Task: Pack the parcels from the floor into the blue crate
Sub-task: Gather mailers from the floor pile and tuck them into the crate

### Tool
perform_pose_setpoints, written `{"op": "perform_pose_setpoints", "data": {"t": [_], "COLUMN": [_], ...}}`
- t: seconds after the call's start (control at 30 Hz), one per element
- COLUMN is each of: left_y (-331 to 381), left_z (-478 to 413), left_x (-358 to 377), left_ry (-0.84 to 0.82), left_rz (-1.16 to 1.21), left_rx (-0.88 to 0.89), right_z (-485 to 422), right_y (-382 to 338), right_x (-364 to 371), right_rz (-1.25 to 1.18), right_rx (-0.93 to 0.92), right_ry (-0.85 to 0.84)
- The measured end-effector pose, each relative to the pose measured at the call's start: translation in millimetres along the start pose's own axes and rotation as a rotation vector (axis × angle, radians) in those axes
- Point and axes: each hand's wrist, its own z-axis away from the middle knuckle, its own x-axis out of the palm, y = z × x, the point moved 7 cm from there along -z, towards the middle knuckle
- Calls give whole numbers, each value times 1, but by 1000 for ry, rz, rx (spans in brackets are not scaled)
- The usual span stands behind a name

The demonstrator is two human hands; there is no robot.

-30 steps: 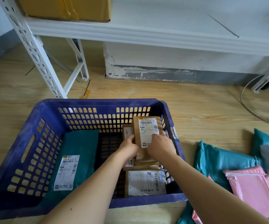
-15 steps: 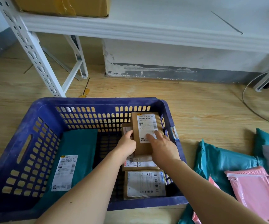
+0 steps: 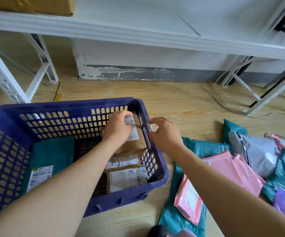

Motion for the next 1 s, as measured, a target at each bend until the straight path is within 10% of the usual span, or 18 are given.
{"op": "perform_pose_setpoints", "data": {"t": [0.53, 1.0], "left_y": [120, -1], "left_z": [92, 133], "left_x": [162, 300], "left_ry": [-484, -874], "left_rz": [-48, -149], "left_rx": [283, -242], "right_z": [108, 183], "right_y": [215, 338], "right_x": [-43, 127], "right_rz": [-221, -711], "right_rx": [473, 1140], "right_ry": [99, -200]}}
